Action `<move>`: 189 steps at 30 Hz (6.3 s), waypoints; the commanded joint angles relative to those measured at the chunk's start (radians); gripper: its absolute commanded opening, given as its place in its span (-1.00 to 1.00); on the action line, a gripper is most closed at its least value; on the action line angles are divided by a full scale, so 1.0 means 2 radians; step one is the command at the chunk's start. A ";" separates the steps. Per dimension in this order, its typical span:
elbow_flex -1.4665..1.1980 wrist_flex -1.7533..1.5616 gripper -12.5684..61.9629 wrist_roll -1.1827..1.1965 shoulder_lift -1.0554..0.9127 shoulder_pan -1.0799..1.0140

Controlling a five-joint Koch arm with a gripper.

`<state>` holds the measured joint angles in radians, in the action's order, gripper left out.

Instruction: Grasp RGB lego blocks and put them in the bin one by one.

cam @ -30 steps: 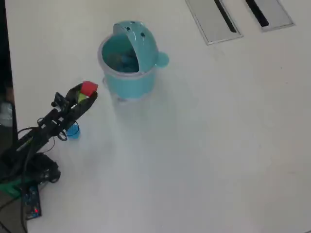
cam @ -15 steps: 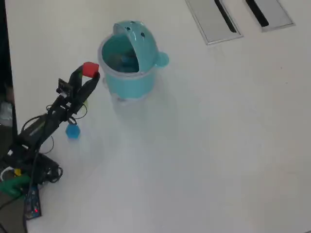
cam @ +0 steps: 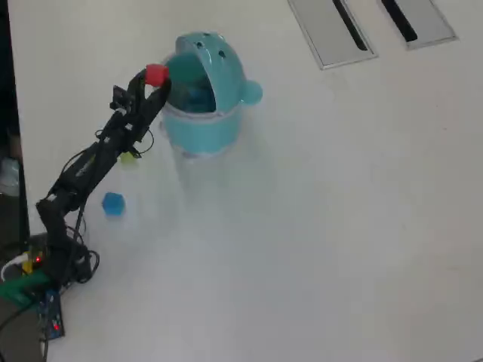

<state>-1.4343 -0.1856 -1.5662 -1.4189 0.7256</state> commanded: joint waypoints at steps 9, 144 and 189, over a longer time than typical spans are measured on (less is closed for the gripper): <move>0.129 -0.001 -0.32 -0.010 0.053 -0.018; -0.288 0.067 0.18 -0.129 -0.021 0.130; -0.324 0.036 -0.33 -0.071 -0.103 0.157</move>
<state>-2.1476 -0.1135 -1.7135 -1.5432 1.0462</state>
